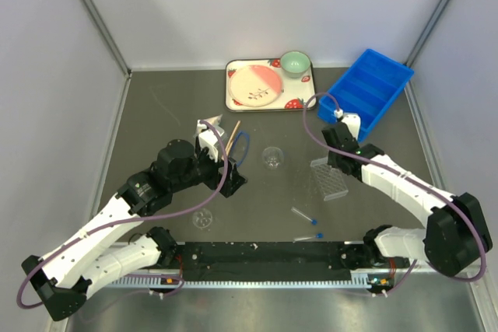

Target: Organize the chemistry lab equipment

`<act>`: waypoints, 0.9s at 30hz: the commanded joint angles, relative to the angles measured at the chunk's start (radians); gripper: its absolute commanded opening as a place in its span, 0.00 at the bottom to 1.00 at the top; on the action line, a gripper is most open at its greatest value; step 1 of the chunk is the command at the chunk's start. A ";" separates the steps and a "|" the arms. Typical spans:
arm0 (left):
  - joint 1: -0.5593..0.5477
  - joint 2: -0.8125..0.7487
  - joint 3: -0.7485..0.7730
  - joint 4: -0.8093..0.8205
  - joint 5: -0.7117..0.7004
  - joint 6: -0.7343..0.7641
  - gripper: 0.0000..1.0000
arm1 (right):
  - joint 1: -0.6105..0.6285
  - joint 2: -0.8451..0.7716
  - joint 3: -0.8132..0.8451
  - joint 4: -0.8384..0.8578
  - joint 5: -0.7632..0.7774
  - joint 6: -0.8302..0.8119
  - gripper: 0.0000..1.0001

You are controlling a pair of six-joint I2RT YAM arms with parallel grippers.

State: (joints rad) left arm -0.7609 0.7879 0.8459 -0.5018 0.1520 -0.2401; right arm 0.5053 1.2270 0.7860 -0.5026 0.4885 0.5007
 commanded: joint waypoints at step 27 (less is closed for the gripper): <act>-0.002 0.040 -0.007 0.016 0.075 0.048 0.99 | -0.010 -0.099 0.099 -0.126 0.018 -0.021 0.54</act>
State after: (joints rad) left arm -0.7609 0.8009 0.8448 -0.5014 0.1730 -0.2230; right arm 0.5053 1.2167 0.7887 -0.5587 0.4747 0.4973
